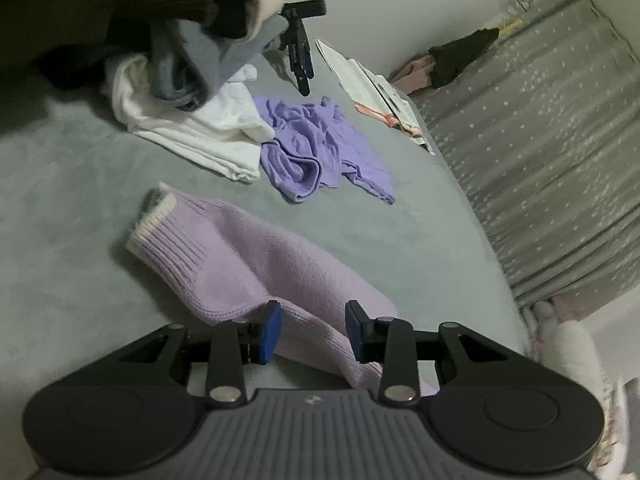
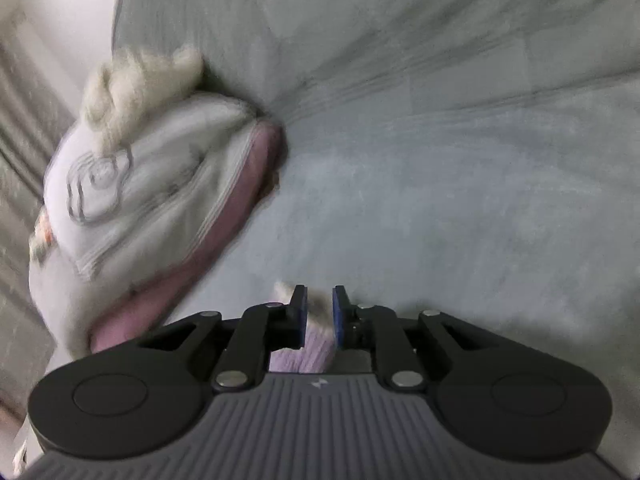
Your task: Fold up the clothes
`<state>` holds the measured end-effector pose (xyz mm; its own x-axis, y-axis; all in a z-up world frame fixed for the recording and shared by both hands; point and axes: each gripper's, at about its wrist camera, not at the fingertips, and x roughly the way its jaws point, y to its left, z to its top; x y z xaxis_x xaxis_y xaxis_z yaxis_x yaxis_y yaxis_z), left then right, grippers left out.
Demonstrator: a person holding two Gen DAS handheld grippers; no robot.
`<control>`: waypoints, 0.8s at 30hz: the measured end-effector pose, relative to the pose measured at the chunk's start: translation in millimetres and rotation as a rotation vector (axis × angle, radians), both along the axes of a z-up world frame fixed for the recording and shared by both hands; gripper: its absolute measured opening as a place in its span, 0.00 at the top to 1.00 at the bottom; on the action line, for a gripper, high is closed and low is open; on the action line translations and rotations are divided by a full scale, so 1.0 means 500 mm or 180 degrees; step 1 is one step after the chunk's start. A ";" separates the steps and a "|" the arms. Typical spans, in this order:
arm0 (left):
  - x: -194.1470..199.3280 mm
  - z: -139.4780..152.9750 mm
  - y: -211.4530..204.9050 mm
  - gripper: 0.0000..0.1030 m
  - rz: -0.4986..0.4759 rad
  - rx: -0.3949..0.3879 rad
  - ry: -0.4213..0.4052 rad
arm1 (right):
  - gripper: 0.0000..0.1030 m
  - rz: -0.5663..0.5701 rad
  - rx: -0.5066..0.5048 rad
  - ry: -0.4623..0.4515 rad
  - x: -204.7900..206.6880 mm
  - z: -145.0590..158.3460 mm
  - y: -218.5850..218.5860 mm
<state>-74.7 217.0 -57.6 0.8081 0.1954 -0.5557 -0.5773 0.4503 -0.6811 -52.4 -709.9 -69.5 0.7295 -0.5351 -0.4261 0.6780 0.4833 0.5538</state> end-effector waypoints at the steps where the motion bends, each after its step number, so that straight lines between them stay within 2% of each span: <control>1: -0.009 0.002 0.002 0.65 0.0020 0.0034 0.0079 | 0.81 0.0022 -0.0056 -0.0030 -0.003 0.007 0.005; 2: -0.017 0.003 0.005 0.65 0.0041 0.0069 0.0162 | 0.75 0.0106 -0.0109 -0.0103 -0.005 0.023 0.017; 3: -0.028 -0.003 0.012 0.65 0.0018 -0.0009 0.0264 | 0.74 0.0207 -0.0086 -0.0163 -0.004 0.029 0.026; 6: -0.051 -0.013 0.026 0.61 -0.0025 -0.0227 0.0227 | 0.73 0.0499 0.0018 -0.0211 0.012 0.029 0.058; 8: -0.051 -0.015 0.033 0.41 -0.0037 -0.0149 0.0243 | 0.73 0.0647 0.0047 -0.0179 0.025 0.028 0.084; 10: -0.042 -0.023 0.042 0.40 -0.0060 -0.0193 0.0240 | 0.73 0.0831 0.0052 -0.0175 0.039 0.030 0.111; 12: -0.026 -0.049 0.060 0.39 -0.0055 -0.0426 0.0196 | 0.73 0.1028 0.0011 -0.0179 0.053 0.036 0.140; 15: -0.015 -0.070 0.067 0.39 0.0049 -0.0524 0.0188 | 0.72 0.1255 -0.0138 -0.0178 0.063 0.054 0.181; 16: -0.012 -0.074 0.069 0.42 0.0101 -0.0531 0.0163 | 0.72 0.1309 -0.0177 -0.0179 0.062 0.059 0.192; 19: -0.014 -0.075 0.072 0.94 0.0283 -0.0443 0.0121 | 0.71 0.1368 -0.0201 -0.0179 0.065 0.064 0.204; 21: -0.013 -0.074 0.073 0.95 0.0267 -0.0364 0.0109 | 0.71 0.1388 -0.0195 -0.0167 0.068 0.064 0.207; 24: -0.032 -0.056 0.075 0.95 0.0344 -0.0364 -0.0131 | 0.71 0.1391 -0.0145 -0.0182 0.069 0.062 0.206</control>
